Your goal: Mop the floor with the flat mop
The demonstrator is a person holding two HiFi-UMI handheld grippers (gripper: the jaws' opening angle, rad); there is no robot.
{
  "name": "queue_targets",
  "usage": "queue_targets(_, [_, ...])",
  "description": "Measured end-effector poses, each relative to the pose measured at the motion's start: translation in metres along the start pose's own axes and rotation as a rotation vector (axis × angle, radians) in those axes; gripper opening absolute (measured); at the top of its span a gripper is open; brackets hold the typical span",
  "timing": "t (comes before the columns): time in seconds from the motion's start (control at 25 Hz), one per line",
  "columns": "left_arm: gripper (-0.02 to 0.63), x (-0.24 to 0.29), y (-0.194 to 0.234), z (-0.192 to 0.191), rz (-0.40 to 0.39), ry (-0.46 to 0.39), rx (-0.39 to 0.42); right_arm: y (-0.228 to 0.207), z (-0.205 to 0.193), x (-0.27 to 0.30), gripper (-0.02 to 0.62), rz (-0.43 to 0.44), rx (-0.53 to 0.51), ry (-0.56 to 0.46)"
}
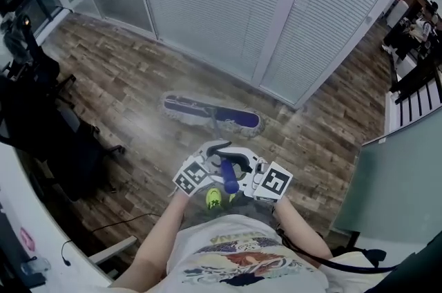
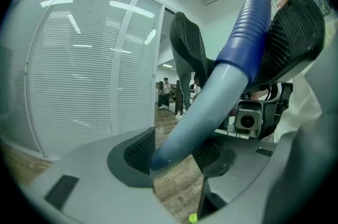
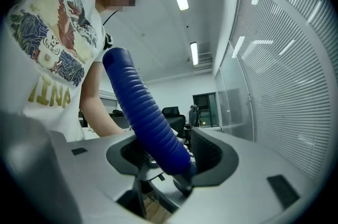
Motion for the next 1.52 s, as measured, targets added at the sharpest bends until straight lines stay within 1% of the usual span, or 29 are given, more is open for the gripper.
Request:
queue_targets(0.12, [0.178, -0.019, -0.023, -0.01, 0.028, 0.012, -0.015, 0.031, 0.0, 0.001, 0.221, 0.015, 0.005, 0.004])
queue_targets(0.28, [0.178, -0.032, -0.069, -0.011, 0.033, 0.028, -0.009, 0.073, 0.003, -0.015, 0.221, 0.033, -0.006, -0.019])
queue_targets(0.4, [0.178, -0.041, -0.113, -0.01, 0.047, 0.036, -0.009, 0.113, 0.002, -0.033, 0.221, 0.051, 0.023, -0.015])
queue_targets(0.52, [0.178, -0.045, -0.162, -0.005, 0.054, 0.047, 0.009, 0.154, 0.003, -0.058, 0.222, 0.075, 0.015, -0.054])
queue_targets(0.68, [0.178, -0.052, -0.219, -0.013, 0.068, 0.064, 0.014, 0.204, 0.004, -0.084, 0.224, 0.096, 0.004, -0.103])
queue_targets(0.8, [0.178, -0.06, -0.256, -0.019, 0.085, 0.065, 0.008, 0.238, 0.002, -0.098, 0.225, 0.121, -0.005, -0.12])
queue_targets(0.88, [0.178, -0.067, -0.273, -0.02, 0.096, 0.066, 0.006, 0.256, 0.002, -0.103, 0.225, 0.133, -0.002, -0.122])
queue_targets(1.0, [0.178, -0.075, -0.288, -0.022, 0.115, 0.057, -0.007, 0.272, 0.002, -0.104, 0.225, 0.153, -0.003, -0.116])
queue_targets(1.12, [0.178, -0.08, -0.291, -0.026, 0.139, 0.048, -0.013, 0.277, -0.001, -0.103, 0.225, 0.171, -0.003, -0.111])
queue_targets(1.24, [0.178, -0.075, -0.283, -0.029, 0.147, 0.046, -0.006, 0.268, -0.004, -0.102, 0.227, 0.176, 0.006, -0.113])
queue_targets(1.36, [0.178, -0.066, -0.274, -0.026, 0.137, 0.049, -0.003, 0.256, -0.001, -0.103, 0.227, 0.177, 0.015, -0.124])
queue_targets(1.52, [0.178, -0.058, -0.251, -0.021, 0.136, 0.019, -0.014, 0.232, 0.004, -0.098, 0.227, 0.2, 0.0, -0.111])
Point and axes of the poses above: the fingertips, and each gripper's own axes: x forward along the fingers, y to its left, z out of its top, the point moved 6 cm from there along -x, backward along the fingers, and after that the axes turned 8 degrees about -y, right-handed, at the moved point
